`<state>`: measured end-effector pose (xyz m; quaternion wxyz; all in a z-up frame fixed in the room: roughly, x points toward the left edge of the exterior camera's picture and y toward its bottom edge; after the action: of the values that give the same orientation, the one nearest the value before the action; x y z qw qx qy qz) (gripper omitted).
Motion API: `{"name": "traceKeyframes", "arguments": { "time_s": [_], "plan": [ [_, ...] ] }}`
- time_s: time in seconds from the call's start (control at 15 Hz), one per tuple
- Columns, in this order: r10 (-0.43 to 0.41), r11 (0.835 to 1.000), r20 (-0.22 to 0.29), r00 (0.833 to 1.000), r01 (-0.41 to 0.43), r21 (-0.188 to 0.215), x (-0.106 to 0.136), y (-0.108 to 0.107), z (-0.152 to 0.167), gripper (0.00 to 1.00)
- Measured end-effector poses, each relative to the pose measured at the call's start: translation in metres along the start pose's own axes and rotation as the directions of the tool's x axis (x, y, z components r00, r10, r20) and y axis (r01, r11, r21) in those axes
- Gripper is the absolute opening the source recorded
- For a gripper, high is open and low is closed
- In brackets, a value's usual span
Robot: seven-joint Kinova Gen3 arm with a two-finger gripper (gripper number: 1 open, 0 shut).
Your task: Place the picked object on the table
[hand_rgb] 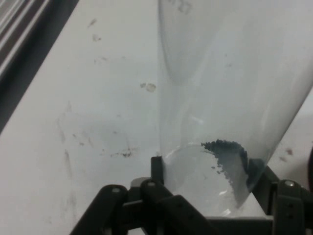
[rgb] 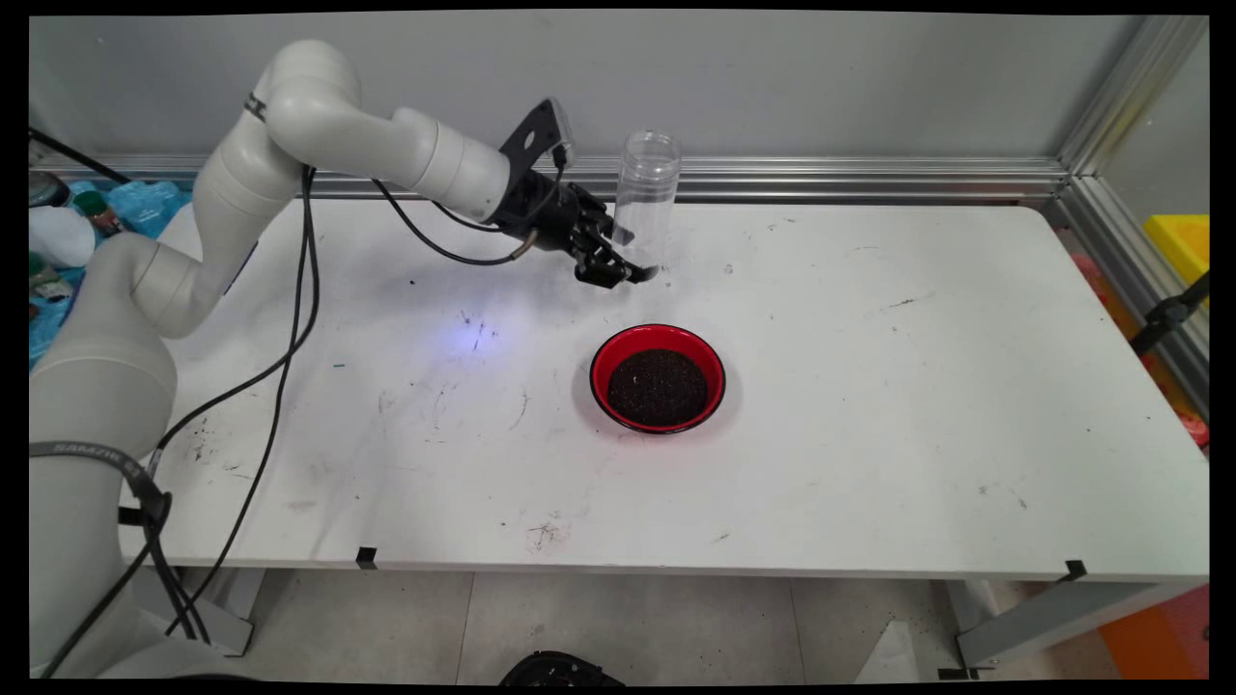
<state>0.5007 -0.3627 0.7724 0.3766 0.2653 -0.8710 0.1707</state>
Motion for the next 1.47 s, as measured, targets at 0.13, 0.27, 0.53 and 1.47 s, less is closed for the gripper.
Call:
{"name": "traceKeyframes", "arguments": {
  "time_s": [0.13, 0.27, 0.53, 1.47],
  "plan": [
    [-0.028, 1.000, 0.004, 1.000, 0.028, -0.003, -0.006, -0.003, 0.008, 0.00],
    [-0.046, 0.999, 0.005, 0.999, 0.046, -0.008, -0.012, -0.007, 0.017, 0.00],
    [-0.058, 0.998, -0.001, 0.998, 0.058, -0.022, -0.020, -0.010, 0.029, 0.00],
    [-0.077, 0.996, -0.045, 0.996, 0.075, -0.044, -0.044, -0.013, 0.044, 0.00]
  ]
}}
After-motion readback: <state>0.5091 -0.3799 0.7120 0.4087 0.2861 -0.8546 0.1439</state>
